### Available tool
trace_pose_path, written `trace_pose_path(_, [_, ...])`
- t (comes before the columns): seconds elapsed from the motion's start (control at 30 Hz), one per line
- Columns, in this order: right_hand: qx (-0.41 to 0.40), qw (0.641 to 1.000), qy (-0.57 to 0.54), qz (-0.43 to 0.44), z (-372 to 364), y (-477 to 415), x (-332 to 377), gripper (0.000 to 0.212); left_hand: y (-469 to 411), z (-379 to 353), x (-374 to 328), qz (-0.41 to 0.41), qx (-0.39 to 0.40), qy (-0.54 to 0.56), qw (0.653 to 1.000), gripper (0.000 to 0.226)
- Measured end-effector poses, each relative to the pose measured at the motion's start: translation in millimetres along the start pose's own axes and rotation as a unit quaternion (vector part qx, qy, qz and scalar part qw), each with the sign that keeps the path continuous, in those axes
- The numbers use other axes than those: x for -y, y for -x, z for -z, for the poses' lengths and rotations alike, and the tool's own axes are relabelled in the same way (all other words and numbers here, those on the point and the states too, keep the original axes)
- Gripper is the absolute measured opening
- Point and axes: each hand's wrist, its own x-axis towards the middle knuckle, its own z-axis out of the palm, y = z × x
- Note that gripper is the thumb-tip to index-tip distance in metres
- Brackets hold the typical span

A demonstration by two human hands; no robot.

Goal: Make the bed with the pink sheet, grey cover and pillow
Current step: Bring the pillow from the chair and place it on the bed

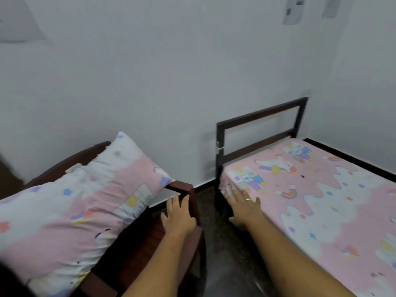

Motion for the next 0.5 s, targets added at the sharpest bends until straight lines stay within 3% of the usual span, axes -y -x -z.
trace_pose_path(0.23, [0.026,0.991,0.008,0.130,-12.1,-79.1,185.0,0.082,-50.4,54.3,175.0,0.135,-0.045,0.030,0.989,0.070])
trace_pose_path(0.5, [0.074,0.969,0.018,0.234,-30.5,-122.6,301.9,0.086,-56.8,60.9,273.0,0.263,-0.088,0.051,0.959,0.066])
